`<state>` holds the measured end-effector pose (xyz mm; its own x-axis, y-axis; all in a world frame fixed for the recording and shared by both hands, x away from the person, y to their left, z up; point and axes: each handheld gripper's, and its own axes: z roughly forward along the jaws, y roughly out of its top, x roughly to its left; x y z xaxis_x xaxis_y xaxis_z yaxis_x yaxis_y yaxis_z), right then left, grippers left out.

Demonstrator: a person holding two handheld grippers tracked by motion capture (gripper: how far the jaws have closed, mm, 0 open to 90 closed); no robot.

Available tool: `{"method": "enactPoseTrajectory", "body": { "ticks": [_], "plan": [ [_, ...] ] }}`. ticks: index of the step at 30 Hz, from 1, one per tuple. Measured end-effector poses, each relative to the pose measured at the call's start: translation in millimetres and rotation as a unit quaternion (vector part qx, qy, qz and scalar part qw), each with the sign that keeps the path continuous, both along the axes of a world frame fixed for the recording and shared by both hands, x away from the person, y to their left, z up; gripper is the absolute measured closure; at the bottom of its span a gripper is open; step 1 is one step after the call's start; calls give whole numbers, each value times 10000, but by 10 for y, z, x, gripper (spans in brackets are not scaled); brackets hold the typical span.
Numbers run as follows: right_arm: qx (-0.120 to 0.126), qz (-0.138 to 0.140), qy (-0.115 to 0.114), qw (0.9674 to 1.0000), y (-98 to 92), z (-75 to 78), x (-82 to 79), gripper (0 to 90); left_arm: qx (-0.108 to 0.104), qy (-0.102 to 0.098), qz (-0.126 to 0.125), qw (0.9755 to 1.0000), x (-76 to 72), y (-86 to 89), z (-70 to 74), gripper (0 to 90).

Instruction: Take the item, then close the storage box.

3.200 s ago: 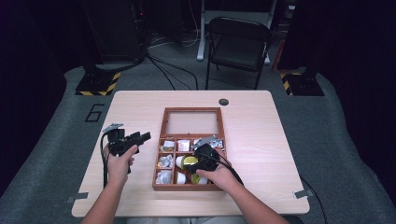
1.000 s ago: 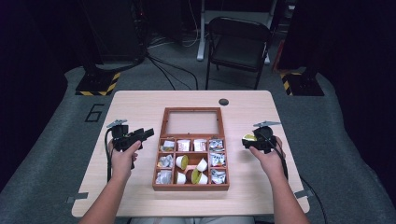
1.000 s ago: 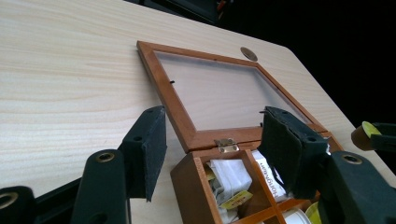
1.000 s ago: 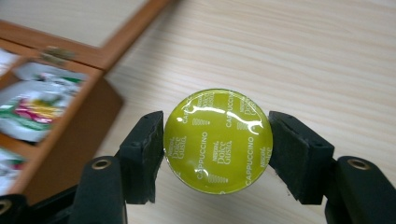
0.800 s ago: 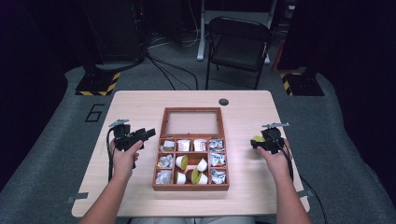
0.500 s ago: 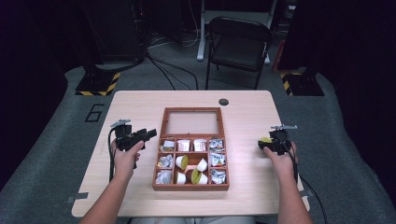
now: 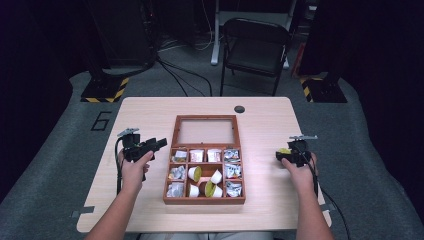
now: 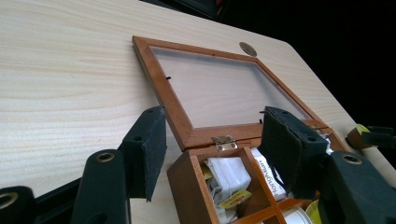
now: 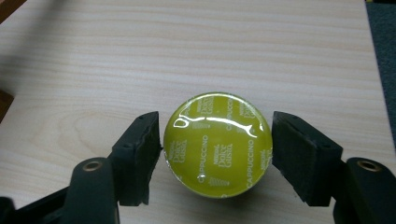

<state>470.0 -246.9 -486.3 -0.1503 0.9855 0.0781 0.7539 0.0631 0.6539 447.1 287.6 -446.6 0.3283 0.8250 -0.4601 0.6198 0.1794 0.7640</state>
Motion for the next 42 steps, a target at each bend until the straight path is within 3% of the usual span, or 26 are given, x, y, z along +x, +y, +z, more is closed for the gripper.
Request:
{"method": "enactPoseTrajectory", "body": {
  "ticks": [5,10,20,27,30,35,42],
  "plan": [
    [-151,-89,-263,9995,30,107,-35,305,48,1,-33,10000,-1,6,-3,408],
    [-114,102,-556,9983,179,229,-72,305,59,25,-41,10000,-7,-8,-14,408],
    [-44,933,-574,9940,573,282,-113,309,89,11,-49,9999,-27,21,-8,408],
    [140,1153,-573,9916,674,306,-142,341,129,-15,-62,9999,-26,33,-9,408],
    [147,1270,-580,9901,719,319,-149,362,32,-2,-11,10000,-21,28,-9,408],
    [226,1461,-611,9871,761,337,-167,380,147,10,-39,9999,-12,22,-20,409],
    [699,1668,-518,9822,818,355,-135,382,212,47,-51,9998,18,-28,-12,409]
  ]
}}
